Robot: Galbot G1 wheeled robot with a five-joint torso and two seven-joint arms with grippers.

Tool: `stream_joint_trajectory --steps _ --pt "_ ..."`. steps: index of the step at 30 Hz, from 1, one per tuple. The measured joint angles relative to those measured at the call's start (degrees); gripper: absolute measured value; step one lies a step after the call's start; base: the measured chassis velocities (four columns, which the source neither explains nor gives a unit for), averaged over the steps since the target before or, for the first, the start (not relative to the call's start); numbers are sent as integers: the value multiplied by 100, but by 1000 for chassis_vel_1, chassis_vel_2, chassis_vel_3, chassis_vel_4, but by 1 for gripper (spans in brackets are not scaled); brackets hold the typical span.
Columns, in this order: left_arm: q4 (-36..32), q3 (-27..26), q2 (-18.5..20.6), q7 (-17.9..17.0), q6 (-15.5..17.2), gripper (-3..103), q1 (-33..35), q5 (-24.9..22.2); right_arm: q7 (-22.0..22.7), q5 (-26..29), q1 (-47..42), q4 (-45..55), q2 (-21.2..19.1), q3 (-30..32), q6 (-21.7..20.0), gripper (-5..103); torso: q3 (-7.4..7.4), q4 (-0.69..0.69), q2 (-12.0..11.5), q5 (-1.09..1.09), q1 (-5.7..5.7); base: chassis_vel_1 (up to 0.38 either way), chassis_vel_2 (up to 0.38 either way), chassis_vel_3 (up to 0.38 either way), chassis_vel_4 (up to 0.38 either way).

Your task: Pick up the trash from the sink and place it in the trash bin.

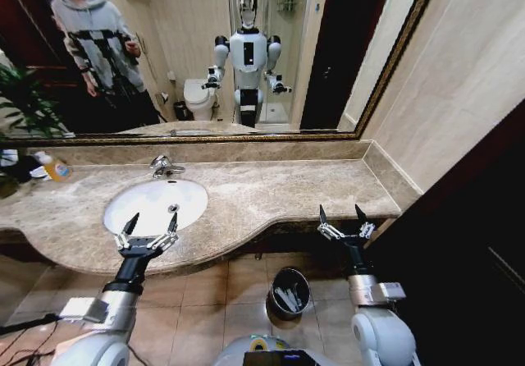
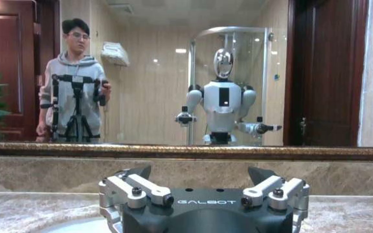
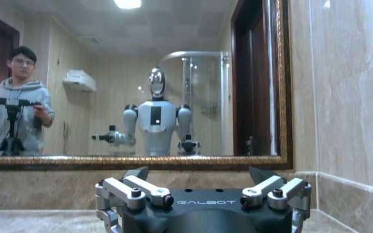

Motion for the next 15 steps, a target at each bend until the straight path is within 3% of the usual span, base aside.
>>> stream_joint_trajectory --steps 15 --pt "0 0 0 0 0 100 0 0 -196 -92 -105 -30 -13 -54 -28 100 0 0 0 0 0 0 0 0 0"
